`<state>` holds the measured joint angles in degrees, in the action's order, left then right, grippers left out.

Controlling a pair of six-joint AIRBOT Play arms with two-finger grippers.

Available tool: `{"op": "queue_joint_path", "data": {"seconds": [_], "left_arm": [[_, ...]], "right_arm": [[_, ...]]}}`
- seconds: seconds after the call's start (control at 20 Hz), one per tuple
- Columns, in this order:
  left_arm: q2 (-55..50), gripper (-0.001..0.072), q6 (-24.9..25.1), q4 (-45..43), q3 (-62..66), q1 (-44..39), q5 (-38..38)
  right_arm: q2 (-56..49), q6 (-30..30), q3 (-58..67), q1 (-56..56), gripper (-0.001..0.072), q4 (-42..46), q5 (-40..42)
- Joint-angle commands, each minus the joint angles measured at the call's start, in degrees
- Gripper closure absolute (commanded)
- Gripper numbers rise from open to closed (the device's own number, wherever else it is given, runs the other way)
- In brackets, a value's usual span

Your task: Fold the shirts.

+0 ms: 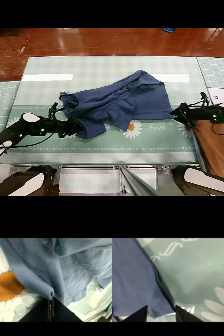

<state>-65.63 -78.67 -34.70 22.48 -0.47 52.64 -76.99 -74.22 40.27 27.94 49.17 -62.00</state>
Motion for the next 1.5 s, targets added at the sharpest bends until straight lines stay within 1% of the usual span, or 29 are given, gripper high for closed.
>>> {"op": "queue_joint_path", "data": {"seconds": [0.0, 0.1, 0.15, 0.2, 0.25, 0.35, 0.45, 0.55, 0.6, 0.75, 0.85, 1.0, 1.2, 1.35, 1.45], "left_arm": [[-0.02, 0.0691, 0.00, 0.09, 0.02, -0.02, -0.20], [-0.02, 0.0691, 0.02, 0.22, 0.02, -0.02, -0.15], [-0.02, 0.0691, 0.00, 0.22, 0.02, -0.02, -0.15], [-0.02, 0.0691, 0.00, 0.22, 0.04, -0.02, -0.13], [-0.02, 0.0691, 0.00, 0.22, 0.07, -0.02, 0.02], [0.04, 0.0691, 0.11, 0.22, 1.53, 0.90, 1.73], [1.05, 0.0691, 3.06, 0.28, 6.71, 3.52, 6.36], [4.26, 0.0691, 3.67, 1.88, 14.78, 7.41, 10.16], [6.62, 0.0691, 3.69, 4.59, 19.45, 9.70, 10.97], [13.33, 0.0691, 3.65, 9.77, 34.10, 15.91, 11.04], [16.50, 0.0692, 3.43, 9.90, 44.46, 19.28, 11.04], [19.76, 0.0692, 1.95, 9.86, 59.52, 24.00, 11.04], [22.93, 0.0692, 1.95, 9.20, 75.52, 32.06, 11.06], [26.34, 0.0692, 1.05, 5.62, 81.88, 38.01, 11.08], [29.42, 0.0692, 0.52, -1.73, 85.37, 38.47, 10.60]], "right_arm": [[-1.84, 1.20, 0.66, -4.11, 0.0303, -4.68, 3.80], [-2.95, 0.76, 2.71, -8.41, 0.0308, -5.64, 6.86], [-4.02, 0.39, 4.15, -10.25, 0.0367, -5.95, 7.21], [-5.18, 0.48, 5.95, -12.04, 0.0519, -6.34, 7.04], [-5.79, 2.03, 7.67, -13.49, 0.0693, -7.08, 6.10], [-5.35, 3.82, 12.74, -15.28, 0.0689, -7.28, 1.25], [-3.63, 3.98, 20.63, -14.97, 0.0689, -6.78, -3.45], [-0.83, 2.73, 29.90, -13.07, 0.0690, -6.62, -6.14], [0.79, 2.10, 35.28, -11.78, 0.0689, -6.62, -7.23], [5.16, 0.00, 49.07, -8.61, 0.0689, -6.67, -8.87], [9.07, -0.55, 55.21, -8.04, 0.0690, -6.69, -8.83], [15.69, -0.70, 61.26, -8.04, 0.0689, -6.16, -8.39], [24.79, -1.73, 68.28, -8.04, 0.0689, 0.02, -5.22], [31.23, -2.56, 71.60, -8.04, 0.0689, 4.22, -4.48], [36.09, -3.63, 71.93, -8.04, 0.0689, 8.98, -4.42]]}}
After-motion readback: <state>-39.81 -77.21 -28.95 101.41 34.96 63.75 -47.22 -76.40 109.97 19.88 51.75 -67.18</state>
